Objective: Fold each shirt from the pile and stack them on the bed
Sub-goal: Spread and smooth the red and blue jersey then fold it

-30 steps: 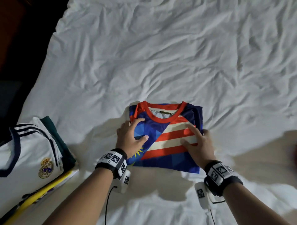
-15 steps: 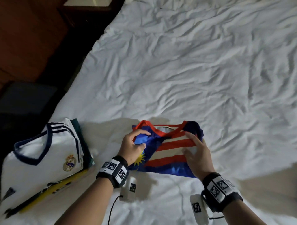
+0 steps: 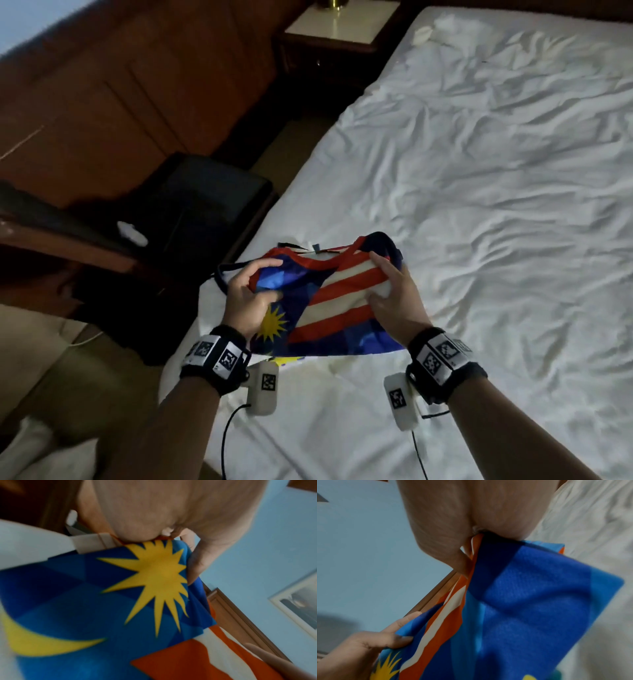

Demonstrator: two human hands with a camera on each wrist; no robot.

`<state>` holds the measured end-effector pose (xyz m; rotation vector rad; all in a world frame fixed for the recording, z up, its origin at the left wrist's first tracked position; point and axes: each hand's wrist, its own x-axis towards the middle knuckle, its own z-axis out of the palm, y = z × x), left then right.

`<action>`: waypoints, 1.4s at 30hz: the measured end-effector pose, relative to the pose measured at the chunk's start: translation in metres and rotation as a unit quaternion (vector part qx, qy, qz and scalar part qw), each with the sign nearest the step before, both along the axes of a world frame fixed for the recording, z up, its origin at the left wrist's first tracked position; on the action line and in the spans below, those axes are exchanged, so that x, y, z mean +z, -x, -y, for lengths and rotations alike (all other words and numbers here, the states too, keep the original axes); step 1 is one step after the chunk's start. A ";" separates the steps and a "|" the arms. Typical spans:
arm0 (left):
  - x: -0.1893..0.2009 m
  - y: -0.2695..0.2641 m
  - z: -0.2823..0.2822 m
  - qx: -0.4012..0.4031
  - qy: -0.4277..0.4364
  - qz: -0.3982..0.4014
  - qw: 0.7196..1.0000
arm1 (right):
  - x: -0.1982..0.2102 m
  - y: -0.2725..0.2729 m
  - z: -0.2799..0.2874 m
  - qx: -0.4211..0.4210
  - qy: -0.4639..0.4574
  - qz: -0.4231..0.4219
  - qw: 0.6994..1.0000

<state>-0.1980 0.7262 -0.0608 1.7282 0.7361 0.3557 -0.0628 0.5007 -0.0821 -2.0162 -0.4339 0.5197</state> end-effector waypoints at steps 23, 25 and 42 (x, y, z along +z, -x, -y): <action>-0.114 0.110 -0.090 0.221 0.106 -0.140 0.959 | -0.085 0.039 -0.110 -0.004 0.100 -0.087 0.991; -0.115 0.113 -0.085 0.207 0.091 -0.151 0.962 | -0.086 0.042 -0.108 0.012 0.140 -0.090 0.986; -0.137 0.121 -0.072 -0.175 -0.382 -0.343 0.840 | -0.110 0.082 -0.110 0.266 0.339 0.261 0.864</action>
